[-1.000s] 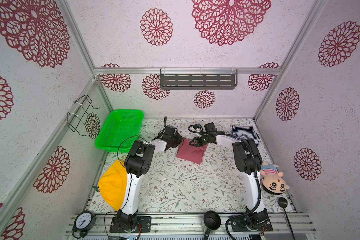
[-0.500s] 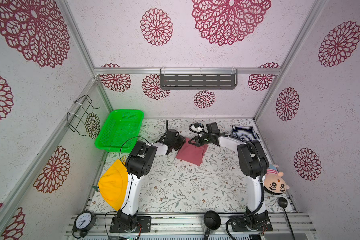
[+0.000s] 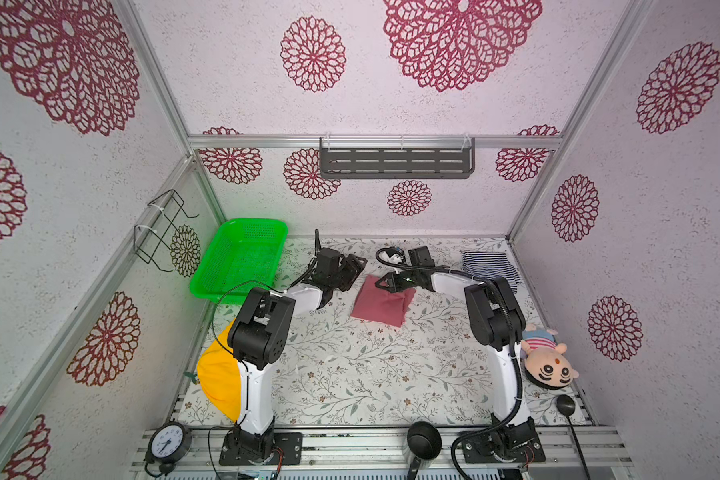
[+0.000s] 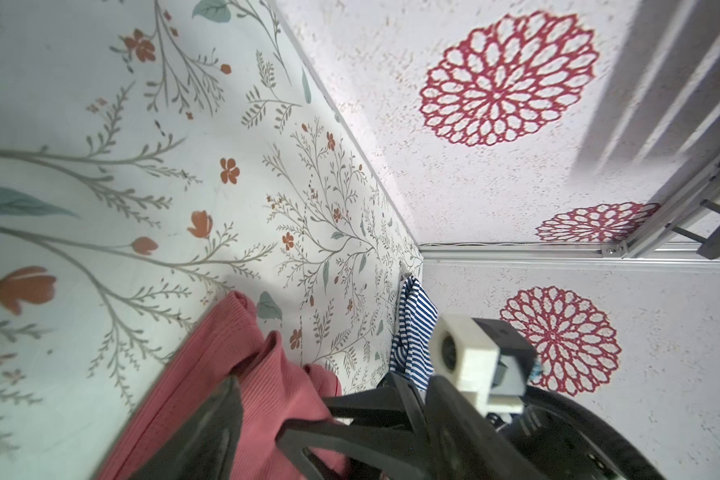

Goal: Fold and stack the tank tops

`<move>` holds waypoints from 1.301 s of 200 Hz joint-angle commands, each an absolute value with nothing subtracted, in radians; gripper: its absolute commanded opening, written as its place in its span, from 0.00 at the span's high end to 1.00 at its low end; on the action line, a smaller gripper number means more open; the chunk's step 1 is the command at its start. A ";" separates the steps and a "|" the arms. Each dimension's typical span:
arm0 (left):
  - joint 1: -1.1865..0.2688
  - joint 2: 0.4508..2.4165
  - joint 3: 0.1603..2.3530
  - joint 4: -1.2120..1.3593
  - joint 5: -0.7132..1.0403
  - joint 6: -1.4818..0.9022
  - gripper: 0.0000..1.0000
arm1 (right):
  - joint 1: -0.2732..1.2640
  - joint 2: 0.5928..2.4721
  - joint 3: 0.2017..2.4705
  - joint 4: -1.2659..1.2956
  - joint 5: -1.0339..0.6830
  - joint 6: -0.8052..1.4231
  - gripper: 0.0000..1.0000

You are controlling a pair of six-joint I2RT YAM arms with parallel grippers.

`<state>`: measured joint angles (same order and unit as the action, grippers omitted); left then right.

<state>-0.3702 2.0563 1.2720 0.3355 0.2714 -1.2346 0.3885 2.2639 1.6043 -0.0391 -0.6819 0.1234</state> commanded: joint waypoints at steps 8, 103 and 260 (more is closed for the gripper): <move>-0.366 2.065 1.315 0.229 0.264 -1.169 0.25 | 0.385 2.258 1.653 -0.051 -0.619 0.169 0.41; -0.413 2.175 1.458 -0.145 0.219 -0.902 0.00 | 0.353 1.836 1.315 -0.028 -0.315 0.396 0.09; -0.437 2.177 1.309 -0.155 0.341 -0.829 0.10 | 0.413 1.793 0.913 0.222 -0.350 0.782 0.25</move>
<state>-0.4194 2.1174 1.3571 -0.0795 0.3283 -0.7944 0.3950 1.7382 0.8989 0.1326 -0.3515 0.7219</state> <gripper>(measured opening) 0.932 0.763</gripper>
